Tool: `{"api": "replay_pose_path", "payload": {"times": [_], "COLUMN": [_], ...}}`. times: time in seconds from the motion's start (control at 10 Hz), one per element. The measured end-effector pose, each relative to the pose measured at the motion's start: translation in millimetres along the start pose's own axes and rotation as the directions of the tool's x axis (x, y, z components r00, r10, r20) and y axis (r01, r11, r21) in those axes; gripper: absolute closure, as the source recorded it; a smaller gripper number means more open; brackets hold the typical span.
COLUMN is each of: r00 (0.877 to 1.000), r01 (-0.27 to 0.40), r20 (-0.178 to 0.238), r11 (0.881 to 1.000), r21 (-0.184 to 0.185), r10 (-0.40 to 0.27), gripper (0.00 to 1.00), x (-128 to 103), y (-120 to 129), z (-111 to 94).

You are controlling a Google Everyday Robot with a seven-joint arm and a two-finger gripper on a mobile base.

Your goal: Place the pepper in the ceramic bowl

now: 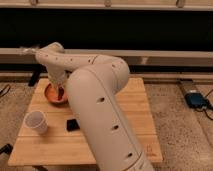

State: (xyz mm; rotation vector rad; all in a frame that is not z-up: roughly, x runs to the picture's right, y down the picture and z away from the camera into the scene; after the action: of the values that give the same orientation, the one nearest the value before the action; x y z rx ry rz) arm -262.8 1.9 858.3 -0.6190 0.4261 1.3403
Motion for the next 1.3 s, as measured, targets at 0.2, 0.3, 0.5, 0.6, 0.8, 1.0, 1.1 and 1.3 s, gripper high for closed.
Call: {"api": "replay_pose_path", "payload": {"times": [0.2, 0.3, 0.5, 0.6, 0.8, 1.0, 1.1, 1.3], "r00": [1.000, 1.000, 1.000, 1.000, 1.000, 1.000, 1.000, 1.000], "r01": [-0.006, -0.011, -0.002, 0.006, 0.021, 0.026, 0.026, 0.029], "r20": [0.000, -0.002, -0.007, -0.006, -0.004, 0.008, 0.008, 0.009], "r11": [1.000, 1.000, 1.000, 1.000, 1.000, 0.999, 0.999, 0.999], "r21": [0.002, 0.004, -0.001, -0.009, -0.023, -0.043, -0.044, -0.044], "r10": [0.006, 0.011, 0.002, -0.006, -0.021, -0.025, -0.025, -0.028], "gripper": [0.50, 0.38, 0.22, 0.20, 0.20, 0.20, 0.20, 0.20], "x": [-17, -24, -32, -35, -38, -41, -41, -41], "y": [-2, -5, 0, 0, 2, 2, 3, 5], "z": [8, 13, 19, 20, 20, 19, 19, 19]}}
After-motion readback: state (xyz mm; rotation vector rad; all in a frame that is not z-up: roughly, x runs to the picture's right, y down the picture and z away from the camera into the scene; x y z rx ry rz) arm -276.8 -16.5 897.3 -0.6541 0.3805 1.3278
